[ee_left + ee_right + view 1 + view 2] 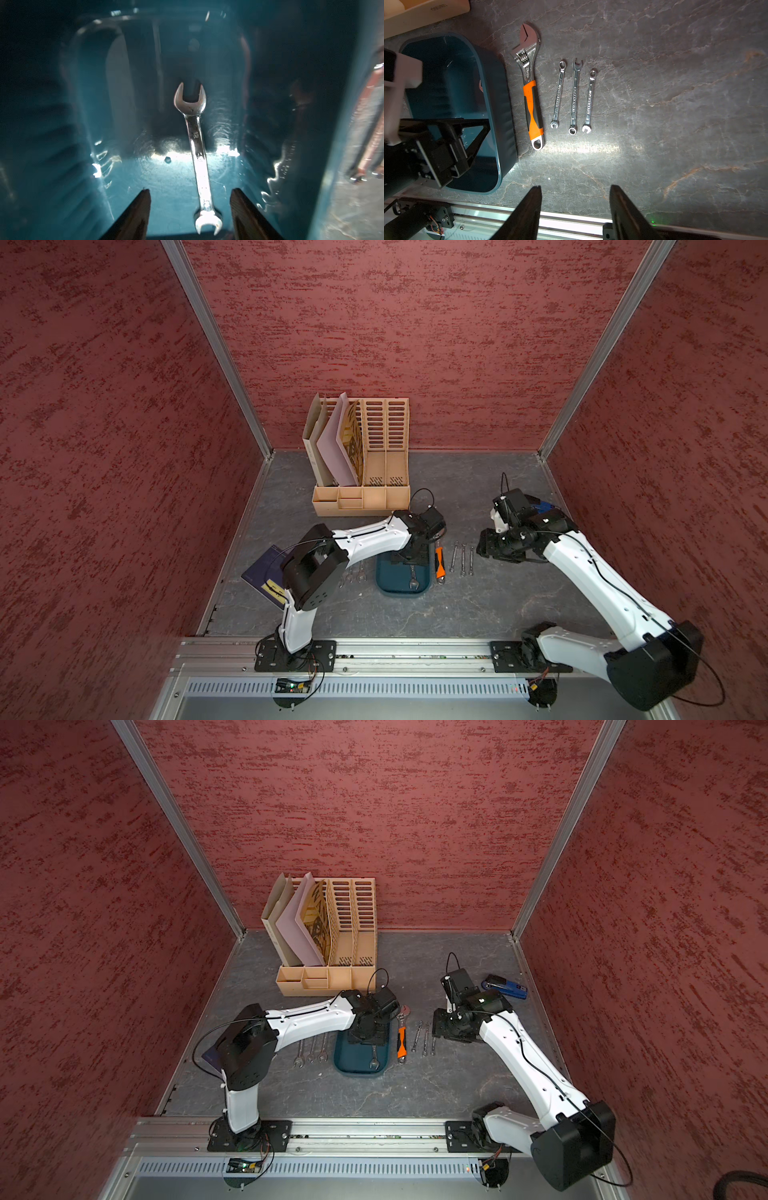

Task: Take out the wrench from the storage box
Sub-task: Pick up the wrench from the storage box.

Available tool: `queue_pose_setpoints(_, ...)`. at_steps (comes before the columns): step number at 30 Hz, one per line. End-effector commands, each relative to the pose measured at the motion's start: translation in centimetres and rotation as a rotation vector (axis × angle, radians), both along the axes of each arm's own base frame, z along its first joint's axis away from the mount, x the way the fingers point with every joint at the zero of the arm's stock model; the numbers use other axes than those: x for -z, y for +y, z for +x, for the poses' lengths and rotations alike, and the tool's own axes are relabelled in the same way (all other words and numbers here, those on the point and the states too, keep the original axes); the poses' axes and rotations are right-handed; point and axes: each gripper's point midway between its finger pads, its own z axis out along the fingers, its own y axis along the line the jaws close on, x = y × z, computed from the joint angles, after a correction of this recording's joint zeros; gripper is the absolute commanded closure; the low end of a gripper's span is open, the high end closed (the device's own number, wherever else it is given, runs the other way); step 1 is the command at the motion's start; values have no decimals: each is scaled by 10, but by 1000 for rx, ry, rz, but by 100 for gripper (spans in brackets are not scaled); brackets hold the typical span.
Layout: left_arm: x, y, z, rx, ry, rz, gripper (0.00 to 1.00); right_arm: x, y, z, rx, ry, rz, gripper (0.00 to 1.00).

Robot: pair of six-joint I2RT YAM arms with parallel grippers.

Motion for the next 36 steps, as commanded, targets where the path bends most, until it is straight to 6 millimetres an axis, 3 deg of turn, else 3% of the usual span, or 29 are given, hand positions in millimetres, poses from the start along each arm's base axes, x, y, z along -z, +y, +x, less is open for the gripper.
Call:
queue_pose_setpoints(1, 1, -10, 6, -14, 2, -18, 40, 4, -6, -3, 0, 3, -20, 43)
queue_pose_setpoints(10, 20, -8, 7, -24, 35, 48, 54, 9, -6, -3, 0, 16, -25, 43)
queue_pose_setpoints(21, 42, 11, -6, -41, 113, 135, 74, 15, -7, -3, -2, 34, -42, 43)
queue_pose_setpoints(36, 29, 8, 5, 25, 68, 78, 84, 19, -3, -4, 1, 48, -16, 43)
